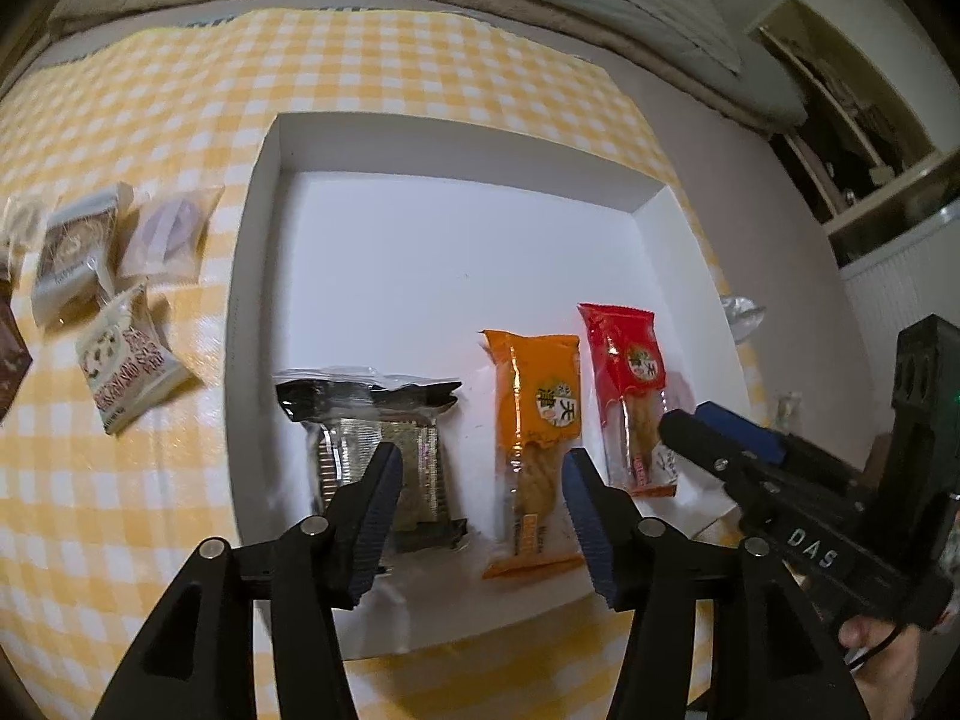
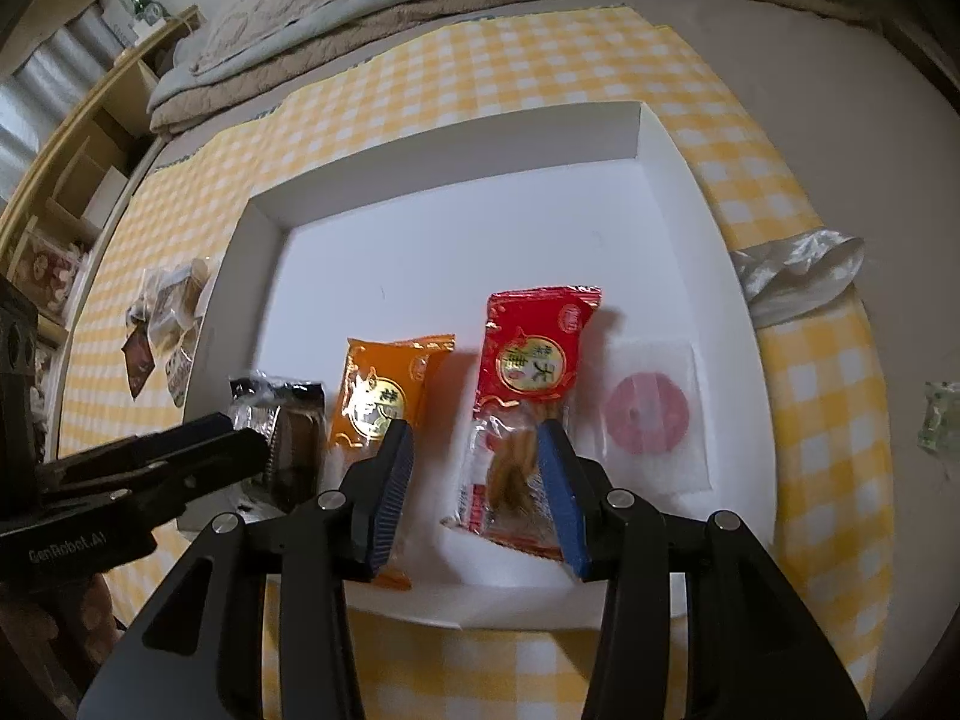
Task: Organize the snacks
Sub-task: 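Carry both packs into the tray and open both tools beside the silver cake, then withdraw both tools from the tray toward the remaining snacks, then grasp the brown cake pack with the left tool while the right tool grasps the white-green pack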
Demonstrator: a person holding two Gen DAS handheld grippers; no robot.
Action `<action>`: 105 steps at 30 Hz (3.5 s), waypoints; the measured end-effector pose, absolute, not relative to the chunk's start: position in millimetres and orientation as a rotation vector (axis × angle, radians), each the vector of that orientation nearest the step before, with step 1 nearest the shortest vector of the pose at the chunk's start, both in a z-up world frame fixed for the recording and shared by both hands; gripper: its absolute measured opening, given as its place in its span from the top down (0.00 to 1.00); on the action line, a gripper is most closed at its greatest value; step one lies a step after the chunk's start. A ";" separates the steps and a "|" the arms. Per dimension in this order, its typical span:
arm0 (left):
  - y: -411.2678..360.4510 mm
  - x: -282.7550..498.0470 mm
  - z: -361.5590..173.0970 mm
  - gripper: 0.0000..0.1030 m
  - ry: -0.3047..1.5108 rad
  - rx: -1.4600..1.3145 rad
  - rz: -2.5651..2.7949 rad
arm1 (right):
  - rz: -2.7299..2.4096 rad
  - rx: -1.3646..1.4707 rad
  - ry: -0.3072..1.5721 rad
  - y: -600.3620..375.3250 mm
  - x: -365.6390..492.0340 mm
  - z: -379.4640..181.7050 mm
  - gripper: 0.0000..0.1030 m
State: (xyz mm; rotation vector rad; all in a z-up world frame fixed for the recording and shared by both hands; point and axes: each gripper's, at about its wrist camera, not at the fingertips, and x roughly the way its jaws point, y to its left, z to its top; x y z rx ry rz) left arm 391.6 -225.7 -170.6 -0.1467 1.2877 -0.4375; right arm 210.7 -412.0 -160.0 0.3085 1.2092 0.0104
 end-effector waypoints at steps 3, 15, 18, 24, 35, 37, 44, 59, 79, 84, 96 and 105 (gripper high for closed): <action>-222.0 386.5 -165.6 0.44 1.277 -0.119 -0.446 | 0.006 0.300 1.201 -413.1 205.6 -156.5 0.57; -209.1 366.0 -144.0 0.03 1.218 -0.042 -0.451 | -0.056 0.246 1.133 -413.6 188.9 -134.6 0.16; -204.5 361.4 -135.7 0.00 1.194 -0.033 -0.447 | -0.084 0.236 1.120 -413.9 185.4 -130.0 0.00; -189.5 355.5 -114.4 0.00 1.128 -0.025 -0.437 | -0.107 0.179 1.053 -406.0 177.3 -113.8 0.00; -151.5 334.5 -62.8 0.00 0.948 0.003 -0.407 | -0.104 0.107 0.850 -373.1 173.4 -63.2 0.00; -139.9 329.7 -53.2 0.00 0.917 -0.002 -0.397 | -0.096 0.098 0.826 -366.0 173.8 -55.9 0.00; -94.3 311.9 -27.3 0.00 0.811 -0.025 -0.352 | -0.069 0.080 0.752 -340.6 180.1 -35.5 0.00; -3.4 305.5 -8.9 0.00 0.722 -0.083 -0.199 | 0.042 0.067 0.673 -277.1 220.5 -23.9 0.00; 57.7 368.0 -43.3 0.00 0.837 -0.150 0.011 | 0.269 -0.028 0.825 -178.0 279.7 -88.1 0.00; 38.6 409.0 -77.2 0.01 0.995 -0.174 0.038 | 0.284 -0.054 0.932 -165.0 295.3 -115.2 0.00; 27.7 469.9 -143.4 0.09 1.168 -0.301 0.100 | 0.370 -0.167 1.115 -127.5 316.8 -169.8 0.24; 52.5 487.7 -194.8 0.18 1.280 -0.488 0.172 | 0.375 -0.260 1.228 -110.2 318.6 -205.3 0.26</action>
